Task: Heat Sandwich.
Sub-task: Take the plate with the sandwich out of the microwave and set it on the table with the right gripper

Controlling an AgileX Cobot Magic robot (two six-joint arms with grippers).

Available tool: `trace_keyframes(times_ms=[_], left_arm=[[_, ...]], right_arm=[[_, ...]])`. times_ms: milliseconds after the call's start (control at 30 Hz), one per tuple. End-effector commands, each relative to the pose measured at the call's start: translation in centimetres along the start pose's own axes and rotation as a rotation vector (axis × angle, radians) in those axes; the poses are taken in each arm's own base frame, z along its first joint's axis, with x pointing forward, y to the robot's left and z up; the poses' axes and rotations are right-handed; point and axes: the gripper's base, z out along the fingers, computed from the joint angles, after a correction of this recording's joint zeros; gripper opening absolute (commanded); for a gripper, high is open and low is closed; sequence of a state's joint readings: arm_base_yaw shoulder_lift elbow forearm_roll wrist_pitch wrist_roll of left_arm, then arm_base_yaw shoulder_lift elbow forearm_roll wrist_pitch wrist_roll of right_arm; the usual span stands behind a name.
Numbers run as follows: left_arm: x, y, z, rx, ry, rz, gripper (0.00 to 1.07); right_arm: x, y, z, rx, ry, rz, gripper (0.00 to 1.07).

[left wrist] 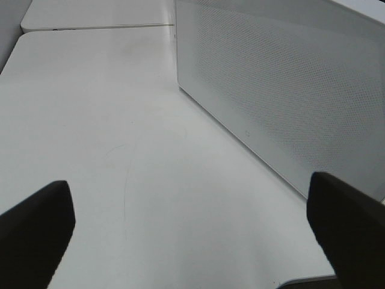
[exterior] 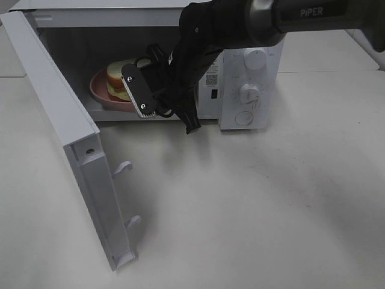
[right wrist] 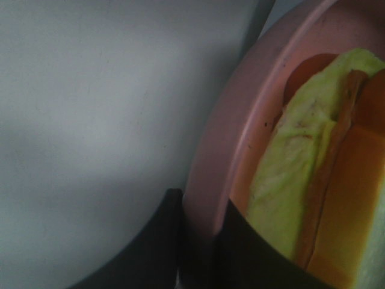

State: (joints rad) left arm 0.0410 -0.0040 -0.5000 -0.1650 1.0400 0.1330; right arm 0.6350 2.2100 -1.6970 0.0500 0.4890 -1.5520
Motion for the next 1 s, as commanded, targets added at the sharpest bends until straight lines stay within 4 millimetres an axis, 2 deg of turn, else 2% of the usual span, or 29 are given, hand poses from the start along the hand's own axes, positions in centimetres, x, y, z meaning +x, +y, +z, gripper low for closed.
trace_keyframes(times_ms=[33, 100, 400, 533, 1000], left_arm=[[0.2, -0.1, -0.2, 0.009, -0.02, -0.003, 1.01], [0.2, -0.1, -0.2, 0.009, -0.02, -0.003, 1.01], [0.2, -0.1, -0.2, 0.009, -0.02, -0.003, 1.01], [0.2, -0.1, -0.2, 0.009, -0.02, -0.003, 1.01], [0.2, -0.1, -0.2, 0.009, -0.02, -0.003, 1.01]], right_arm=[[-0.1, -0.4, -1.6, 0.078, -0.009, -0.031, 0.0], [0.0, 0.6, -2.2, 0.084, -0.005, -0.066, 0.01], [-0.1, 2.7, -4.1, 0.1, -0.017, -0.123, 0.01], [-0.1, 3.3, -4.9, 0.108, -0.021, -0.126, 0.01], [0.0, 7.7, -8.4, 0.109, -0.018, -0.122, 0.01]])
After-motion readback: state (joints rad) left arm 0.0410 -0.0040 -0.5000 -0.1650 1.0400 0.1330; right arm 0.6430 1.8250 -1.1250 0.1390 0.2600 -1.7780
